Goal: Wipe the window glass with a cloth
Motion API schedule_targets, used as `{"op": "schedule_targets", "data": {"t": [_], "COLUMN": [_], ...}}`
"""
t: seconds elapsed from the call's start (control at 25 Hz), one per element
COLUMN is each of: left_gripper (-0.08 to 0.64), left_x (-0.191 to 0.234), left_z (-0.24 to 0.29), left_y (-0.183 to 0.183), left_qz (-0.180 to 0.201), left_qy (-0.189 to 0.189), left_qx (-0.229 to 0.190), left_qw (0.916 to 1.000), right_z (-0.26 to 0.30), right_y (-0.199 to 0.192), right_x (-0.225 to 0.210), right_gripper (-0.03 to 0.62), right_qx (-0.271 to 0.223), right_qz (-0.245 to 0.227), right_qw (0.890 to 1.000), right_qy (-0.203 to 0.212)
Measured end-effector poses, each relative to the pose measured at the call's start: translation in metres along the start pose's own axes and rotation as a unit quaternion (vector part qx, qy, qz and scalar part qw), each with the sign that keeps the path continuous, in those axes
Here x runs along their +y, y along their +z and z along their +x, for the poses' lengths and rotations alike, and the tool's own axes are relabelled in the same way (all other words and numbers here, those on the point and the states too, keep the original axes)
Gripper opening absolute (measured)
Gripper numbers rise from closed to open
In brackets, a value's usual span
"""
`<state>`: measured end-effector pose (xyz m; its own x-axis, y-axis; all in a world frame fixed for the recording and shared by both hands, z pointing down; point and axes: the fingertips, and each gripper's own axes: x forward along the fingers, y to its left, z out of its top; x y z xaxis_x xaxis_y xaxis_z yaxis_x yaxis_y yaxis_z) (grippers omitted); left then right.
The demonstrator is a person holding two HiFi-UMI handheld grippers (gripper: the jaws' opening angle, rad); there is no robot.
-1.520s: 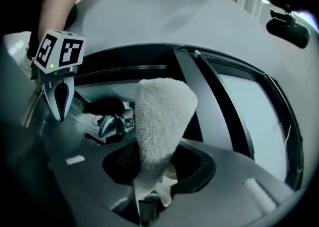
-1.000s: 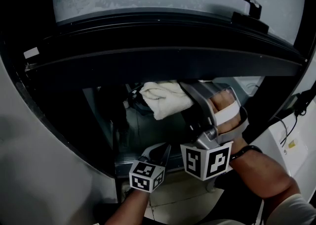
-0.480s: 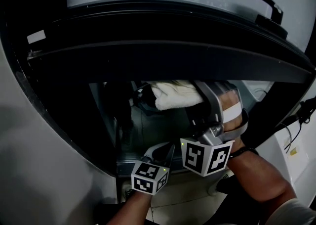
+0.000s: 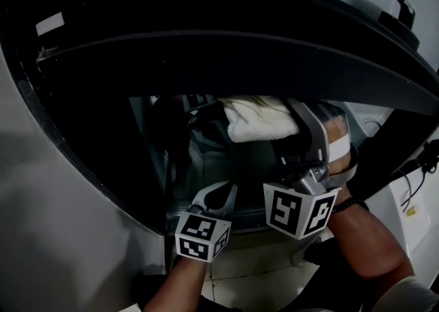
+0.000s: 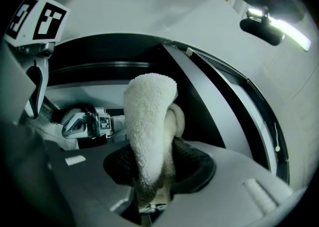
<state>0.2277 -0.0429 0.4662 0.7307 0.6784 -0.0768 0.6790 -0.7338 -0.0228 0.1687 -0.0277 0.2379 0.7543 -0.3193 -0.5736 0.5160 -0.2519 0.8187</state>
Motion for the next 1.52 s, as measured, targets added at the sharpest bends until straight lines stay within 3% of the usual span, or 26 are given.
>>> {"op": "schedule_targets", "data": {"t": [1.52], "left_gripper": [0.017], "left_x": [0.012], "left_z": [-0.005], "left_y": [-0.001], "left_qz": [-0.002], "left_qy": [0.016], "left_qx": [0.0], "left_qw": [0.9999], "right_z": [-0.018], "right_y": [-0.009], "right_x": [0.053], "right_gripper": [0.127], "right_qx": [-0.003], "right_qz": [0.026], "right_qw": [1.0], "right_qy": [0.007]}}
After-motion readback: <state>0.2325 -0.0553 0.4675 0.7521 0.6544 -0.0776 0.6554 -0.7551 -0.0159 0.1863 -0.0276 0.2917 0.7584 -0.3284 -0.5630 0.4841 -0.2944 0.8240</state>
